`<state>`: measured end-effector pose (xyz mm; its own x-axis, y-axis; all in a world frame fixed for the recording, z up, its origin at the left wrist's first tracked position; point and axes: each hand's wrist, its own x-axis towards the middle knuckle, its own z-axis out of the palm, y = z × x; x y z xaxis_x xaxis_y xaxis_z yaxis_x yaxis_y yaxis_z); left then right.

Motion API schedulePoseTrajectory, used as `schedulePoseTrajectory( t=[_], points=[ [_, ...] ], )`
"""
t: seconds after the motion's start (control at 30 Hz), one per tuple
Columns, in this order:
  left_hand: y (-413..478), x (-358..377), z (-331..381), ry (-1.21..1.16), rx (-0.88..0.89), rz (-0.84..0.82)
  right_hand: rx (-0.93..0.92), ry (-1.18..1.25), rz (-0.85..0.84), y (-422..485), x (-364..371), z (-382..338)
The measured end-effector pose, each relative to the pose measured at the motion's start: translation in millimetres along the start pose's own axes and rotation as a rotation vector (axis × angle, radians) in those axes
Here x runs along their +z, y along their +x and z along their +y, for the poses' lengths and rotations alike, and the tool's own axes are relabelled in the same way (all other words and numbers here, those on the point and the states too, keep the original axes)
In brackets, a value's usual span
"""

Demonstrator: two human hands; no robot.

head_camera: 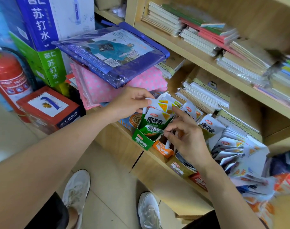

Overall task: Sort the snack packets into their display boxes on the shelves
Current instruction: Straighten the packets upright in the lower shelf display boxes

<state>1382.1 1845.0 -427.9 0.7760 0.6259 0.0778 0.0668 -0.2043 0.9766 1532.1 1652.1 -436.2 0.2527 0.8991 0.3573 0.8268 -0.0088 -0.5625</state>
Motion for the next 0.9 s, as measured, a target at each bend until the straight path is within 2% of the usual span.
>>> schedulePoseTrajectory(
  t=[0.17, 0.3, 0.5, 0.67, 0.9],
  points=[
    [-3, 3, 0, 0.006, 0.022, 0.006, -0.070, -0.033, 0.159, -1, 4, -5],
    [-2, 3, 1, -0.061, 0.009, 0.112, -0.144, -0.022, 0.125, -13, 10, -15],
    [-4, -4, 1, -0.004, 0.036, 0.052, 0.030, 0.108, 0.108, -11, 14, -18],
    [-6, -6, 4, -0.084, -0.059, -0.041, 0.151, 0.100, 0.070, 2, 18, -18],
    [-4, -9, -2, -0.150, -0.151, 0.066, -0.029, -0.002, 0.166, -7, 21, -13]
  ],
)
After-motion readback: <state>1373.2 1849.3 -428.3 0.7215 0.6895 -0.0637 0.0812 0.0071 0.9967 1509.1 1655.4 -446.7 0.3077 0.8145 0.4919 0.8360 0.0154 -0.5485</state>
